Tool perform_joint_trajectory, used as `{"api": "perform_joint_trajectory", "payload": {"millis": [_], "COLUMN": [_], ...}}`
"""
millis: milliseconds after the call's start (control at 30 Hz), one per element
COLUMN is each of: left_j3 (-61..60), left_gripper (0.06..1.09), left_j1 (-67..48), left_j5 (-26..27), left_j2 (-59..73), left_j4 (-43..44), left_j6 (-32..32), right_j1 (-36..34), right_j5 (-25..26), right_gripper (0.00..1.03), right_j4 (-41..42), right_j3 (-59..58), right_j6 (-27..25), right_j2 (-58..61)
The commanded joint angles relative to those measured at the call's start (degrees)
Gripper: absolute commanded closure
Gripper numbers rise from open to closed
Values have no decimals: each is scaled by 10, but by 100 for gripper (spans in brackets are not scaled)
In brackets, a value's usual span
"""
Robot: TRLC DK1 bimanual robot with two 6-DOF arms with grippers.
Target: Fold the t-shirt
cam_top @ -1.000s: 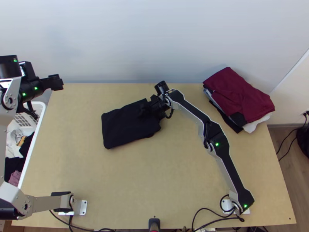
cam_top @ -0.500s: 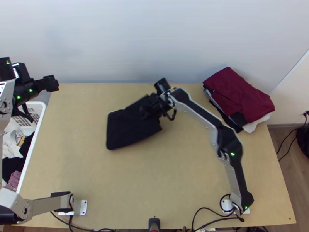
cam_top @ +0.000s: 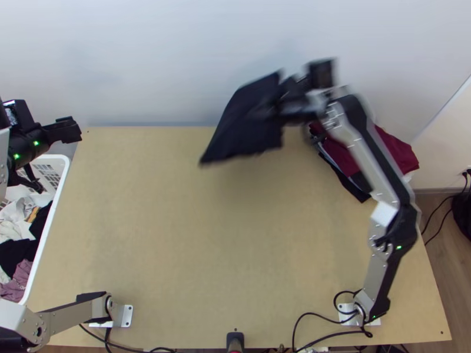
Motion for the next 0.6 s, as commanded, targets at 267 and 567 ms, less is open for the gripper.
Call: {"api": "perform_joint_trajectory", "payload": {"millis": [267, 567], "left_j3": [-29, -24], "left_gripper": [9, 9], "left_j1": [4, -10], "left_j5": [6, 6], "left_j2": [-25, -23], "left_j4": [0, 5], "left_j6": [4, 1], "right_j1": [-208, -282], "right_j5": [-10, -35], "right_gripper": [100, 100], "right_j4": [75, 75], "right_j3": [50, 29], "right_j6": [41, -20], "right_j2": [-59, -38]}}
